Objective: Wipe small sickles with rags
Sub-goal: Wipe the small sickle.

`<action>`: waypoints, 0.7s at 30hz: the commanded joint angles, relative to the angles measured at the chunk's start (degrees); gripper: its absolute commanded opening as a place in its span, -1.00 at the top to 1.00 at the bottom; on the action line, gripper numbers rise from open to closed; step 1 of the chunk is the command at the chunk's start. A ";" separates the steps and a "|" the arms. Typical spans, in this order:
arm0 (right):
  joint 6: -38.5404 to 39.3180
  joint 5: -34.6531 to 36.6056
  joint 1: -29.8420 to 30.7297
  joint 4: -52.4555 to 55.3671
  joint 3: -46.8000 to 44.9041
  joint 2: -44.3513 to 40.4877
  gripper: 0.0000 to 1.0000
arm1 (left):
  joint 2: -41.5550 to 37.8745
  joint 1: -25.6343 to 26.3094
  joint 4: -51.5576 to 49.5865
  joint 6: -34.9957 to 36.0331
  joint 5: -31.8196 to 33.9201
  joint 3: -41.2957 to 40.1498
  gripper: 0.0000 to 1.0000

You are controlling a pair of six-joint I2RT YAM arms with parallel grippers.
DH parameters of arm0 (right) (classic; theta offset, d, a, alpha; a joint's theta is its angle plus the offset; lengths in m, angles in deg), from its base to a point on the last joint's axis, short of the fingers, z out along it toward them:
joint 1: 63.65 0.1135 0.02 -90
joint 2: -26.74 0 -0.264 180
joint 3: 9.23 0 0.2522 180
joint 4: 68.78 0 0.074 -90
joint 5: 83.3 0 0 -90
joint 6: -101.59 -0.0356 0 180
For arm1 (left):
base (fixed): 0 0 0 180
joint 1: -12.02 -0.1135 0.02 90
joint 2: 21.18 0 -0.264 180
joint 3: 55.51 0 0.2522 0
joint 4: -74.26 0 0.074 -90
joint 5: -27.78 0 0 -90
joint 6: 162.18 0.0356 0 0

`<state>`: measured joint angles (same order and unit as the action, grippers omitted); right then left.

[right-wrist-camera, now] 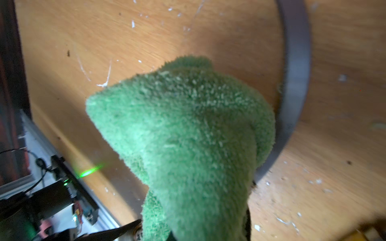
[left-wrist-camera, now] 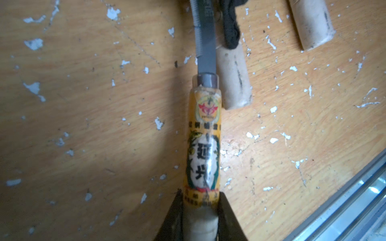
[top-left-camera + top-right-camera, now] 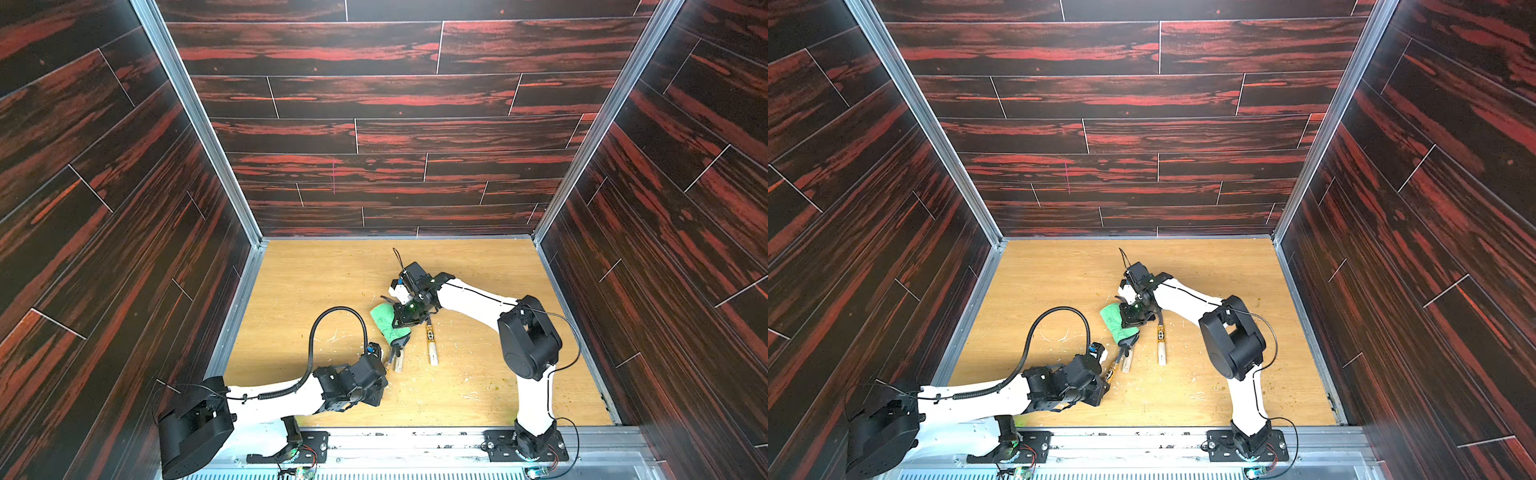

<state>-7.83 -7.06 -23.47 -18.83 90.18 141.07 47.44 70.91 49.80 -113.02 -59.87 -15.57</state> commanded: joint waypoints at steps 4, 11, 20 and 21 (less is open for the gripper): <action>-3.75 5.72 -1.33 -2.86 2.13 -1.62 1.00 | -6.79 -0.80 -9.71 -3.98 5.27 -1.64 0.90; -8.13 5.06 -3.67 -5.24 6.36 3.10 1.00 | -16.39 -0.84 -16.57 -6.34 9.19 -2.73 0.90; -6.50 -1.06 -3.73 -5.64 3.16 0.78 1.00 | -17.91 -0.86 -14.32 -6.75 9.97 -3.94 0.90; -5.90 -1.33 -3.40 -5.03 2.95 0.44 1.00 | -17.15 -0.80 -13.56 -6.67 9.64 -3.94 0.90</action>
<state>-15.26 -5.71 -28.25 -25.19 94.00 141.24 29.43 70.21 35.48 -119.23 -51.48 -19.16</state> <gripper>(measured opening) 0.123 0.255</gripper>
